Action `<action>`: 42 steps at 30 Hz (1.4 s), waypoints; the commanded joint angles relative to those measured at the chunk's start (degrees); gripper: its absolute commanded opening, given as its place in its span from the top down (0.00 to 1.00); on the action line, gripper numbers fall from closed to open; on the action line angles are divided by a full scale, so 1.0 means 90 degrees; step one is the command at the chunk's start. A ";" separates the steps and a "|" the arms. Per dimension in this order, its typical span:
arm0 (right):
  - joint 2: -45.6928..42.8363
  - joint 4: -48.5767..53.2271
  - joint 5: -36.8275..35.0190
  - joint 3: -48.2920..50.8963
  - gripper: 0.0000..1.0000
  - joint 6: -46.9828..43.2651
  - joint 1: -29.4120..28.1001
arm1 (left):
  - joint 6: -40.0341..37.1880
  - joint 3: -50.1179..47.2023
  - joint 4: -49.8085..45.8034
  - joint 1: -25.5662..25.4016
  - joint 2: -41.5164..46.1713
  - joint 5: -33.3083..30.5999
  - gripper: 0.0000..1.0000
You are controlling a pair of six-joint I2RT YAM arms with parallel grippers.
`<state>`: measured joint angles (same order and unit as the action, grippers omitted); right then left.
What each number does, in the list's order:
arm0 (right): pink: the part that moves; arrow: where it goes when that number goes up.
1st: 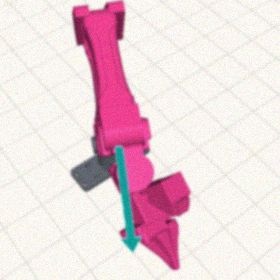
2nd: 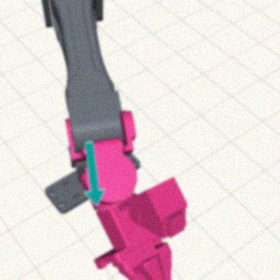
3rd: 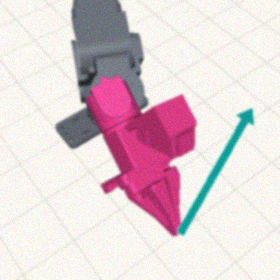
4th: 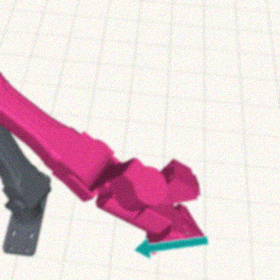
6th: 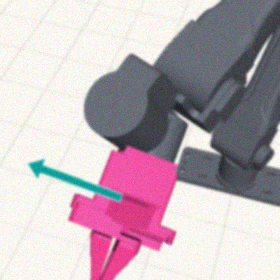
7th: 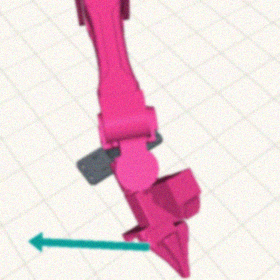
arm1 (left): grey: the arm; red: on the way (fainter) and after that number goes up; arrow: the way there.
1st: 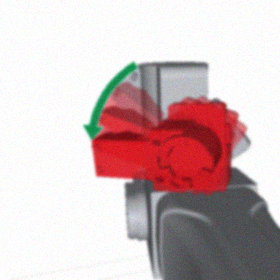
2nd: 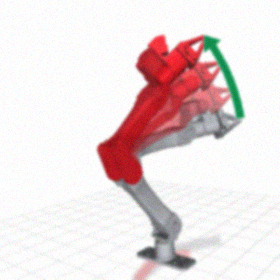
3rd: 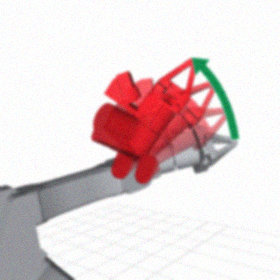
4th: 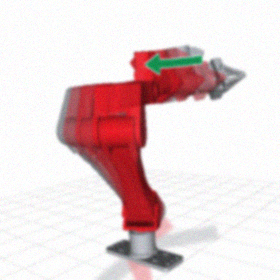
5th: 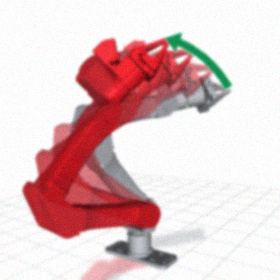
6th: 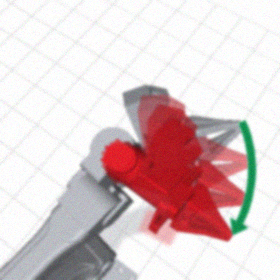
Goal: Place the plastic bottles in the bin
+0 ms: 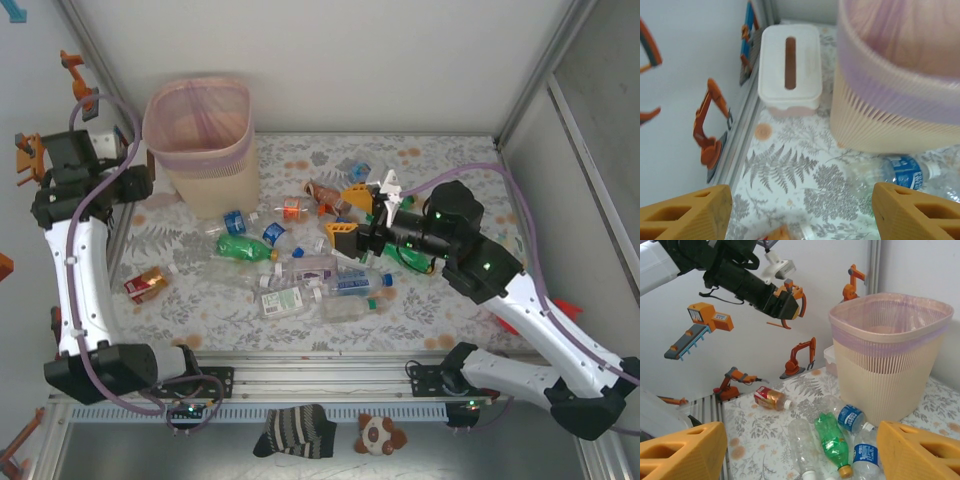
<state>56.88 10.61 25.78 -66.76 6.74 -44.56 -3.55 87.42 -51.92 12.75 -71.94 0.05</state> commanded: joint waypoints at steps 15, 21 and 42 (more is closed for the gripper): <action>-0.0156 -0.0124 0.0104 -0.0033 0.22 0.0053 -0.0044 | 0.0824 -0.2940 0.1407 0.0679 -0.0304 0.0263 0.15; -0.0158 -0.0003 0.0075 -0.0101 0.23 -0.0001 -0.0044 | 0.0894 -0.2912 0.1467 0.1182 -0.0918 0.0573 0.05; -0.0601 0.0576 -0.0120 -0.0238 0.22 -0.0285 -0.0047 | 0.0795 -0.2650 0.0796 0.1440 -0.2439 0.0189 0.00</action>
<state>52.42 14.87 25.41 -67.13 5.45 -44.56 3.97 62.96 -41.95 25.93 -93.12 2.79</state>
